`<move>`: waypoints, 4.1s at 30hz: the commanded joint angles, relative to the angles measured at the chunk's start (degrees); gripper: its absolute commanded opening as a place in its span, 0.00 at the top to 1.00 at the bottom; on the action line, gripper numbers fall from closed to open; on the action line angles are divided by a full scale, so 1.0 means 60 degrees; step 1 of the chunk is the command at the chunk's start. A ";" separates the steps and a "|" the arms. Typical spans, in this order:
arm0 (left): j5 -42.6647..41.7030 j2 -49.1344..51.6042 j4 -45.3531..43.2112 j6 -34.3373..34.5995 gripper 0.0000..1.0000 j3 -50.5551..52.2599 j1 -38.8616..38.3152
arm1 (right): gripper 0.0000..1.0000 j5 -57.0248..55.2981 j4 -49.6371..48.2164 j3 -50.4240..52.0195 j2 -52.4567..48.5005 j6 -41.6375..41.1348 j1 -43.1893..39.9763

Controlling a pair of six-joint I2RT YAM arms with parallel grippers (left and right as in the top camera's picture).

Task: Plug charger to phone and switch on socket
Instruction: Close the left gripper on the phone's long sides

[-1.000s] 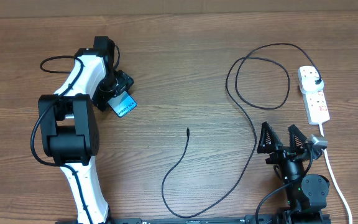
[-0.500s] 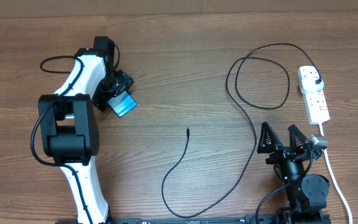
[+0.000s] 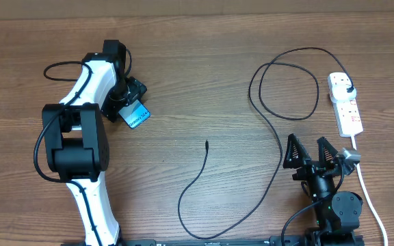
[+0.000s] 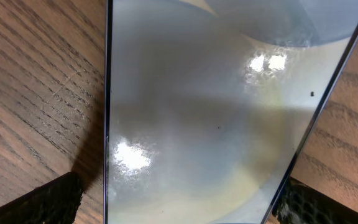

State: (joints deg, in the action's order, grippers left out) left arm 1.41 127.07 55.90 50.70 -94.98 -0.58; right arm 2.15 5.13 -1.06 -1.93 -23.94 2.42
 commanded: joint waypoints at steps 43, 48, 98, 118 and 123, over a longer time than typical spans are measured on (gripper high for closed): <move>0.0080 0.0743 -0.0040 0.0178 0.00 0.0189 0.0157 | 0.00 0.0007 -0.0069 0.0095 0.0022 0.0058 0.0040; 0.0084 0.0743 -0.0040 0.0153 0.00 0.0189 0.0157 | 0.00 0.0007 -0.0069 0.0095 0.0022 0.0058 0.0040; 0.0076 0.0743 0.0033 0.0127 0.12 0.0189 0.0157 | 0.00 0.0007 -0.0069 0.0095 0.0022 0.0058 0.0040; 0.0076 0.0743 0.0025 0.0127 0.14 0.0189 0.0157 | 0.00 0.0007 -0.0073 0.0095 0.0022 0.0058 0.0040; 0.0069 0.0743 0.0029 0.0127 0.16 0.0189 0.0153 | 0.00 0.0007 -0.0069 0.0095 0.0022 0.0058 0.0040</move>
State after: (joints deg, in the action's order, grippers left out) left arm 1.34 127.09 56.07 50.89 -95.02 -0.23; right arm 2.15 5.15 -1.06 -1.93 -23.94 2.39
